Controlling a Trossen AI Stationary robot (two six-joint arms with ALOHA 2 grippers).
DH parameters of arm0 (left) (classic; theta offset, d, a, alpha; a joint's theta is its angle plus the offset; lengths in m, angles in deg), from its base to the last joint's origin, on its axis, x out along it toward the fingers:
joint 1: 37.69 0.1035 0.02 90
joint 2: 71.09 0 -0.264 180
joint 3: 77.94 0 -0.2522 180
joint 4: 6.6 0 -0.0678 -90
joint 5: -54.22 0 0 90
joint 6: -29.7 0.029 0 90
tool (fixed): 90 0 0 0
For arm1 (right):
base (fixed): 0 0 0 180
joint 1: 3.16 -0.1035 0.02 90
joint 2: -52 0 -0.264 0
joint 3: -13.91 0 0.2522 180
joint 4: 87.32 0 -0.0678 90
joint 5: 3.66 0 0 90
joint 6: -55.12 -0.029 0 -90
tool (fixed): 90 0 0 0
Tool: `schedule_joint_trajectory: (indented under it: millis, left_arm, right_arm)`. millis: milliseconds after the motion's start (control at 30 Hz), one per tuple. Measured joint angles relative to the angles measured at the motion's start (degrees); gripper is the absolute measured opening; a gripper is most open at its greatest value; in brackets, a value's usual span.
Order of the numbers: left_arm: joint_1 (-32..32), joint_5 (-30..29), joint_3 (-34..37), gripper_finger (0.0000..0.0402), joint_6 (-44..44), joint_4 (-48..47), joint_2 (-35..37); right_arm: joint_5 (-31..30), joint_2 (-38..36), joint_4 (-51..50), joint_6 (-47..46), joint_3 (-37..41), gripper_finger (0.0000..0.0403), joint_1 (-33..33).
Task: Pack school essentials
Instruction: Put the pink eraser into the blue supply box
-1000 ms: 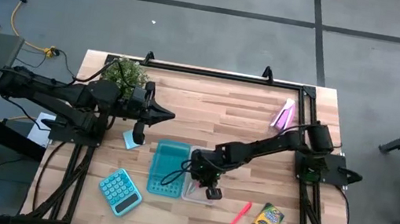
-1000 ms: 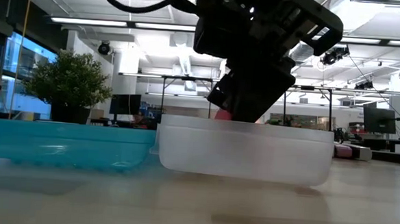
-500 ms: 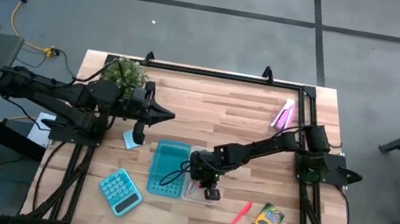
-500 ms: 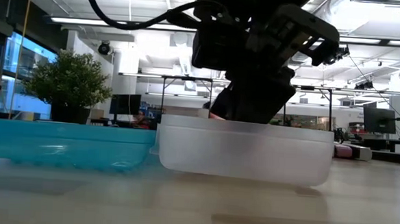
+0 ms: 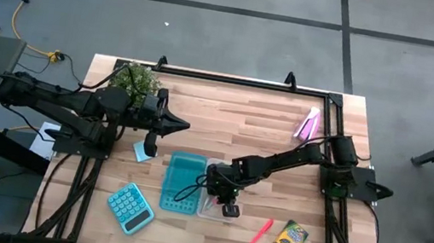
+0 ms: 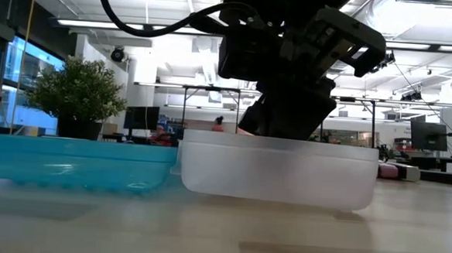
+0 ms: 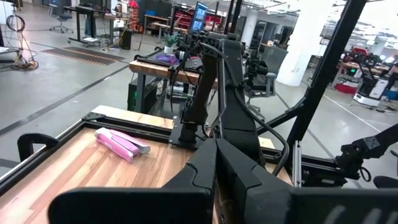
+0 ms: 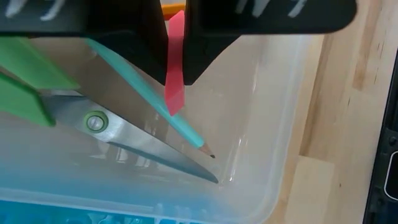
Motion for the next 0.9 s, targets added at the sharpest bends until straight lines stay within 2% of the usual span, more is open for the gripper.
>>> schedule_joint_trajectory:
  millis: [633, 900]
  left_arm:
    - [0.0, 0.0, 0.0, 0.0, 0.1, 0.0, 0.0]
    - [0.0, 0.0, 0.0, 0.0, 0.0, 0.0, 0.0]
  right_arm:
    - [-3.0, 0.0, 1.6, 0.0, 0.0, 0.0184, 0.0]
    - [-3.0, 0.0, 1.6, 0.0, 0.0, 0.0213, 0.0]
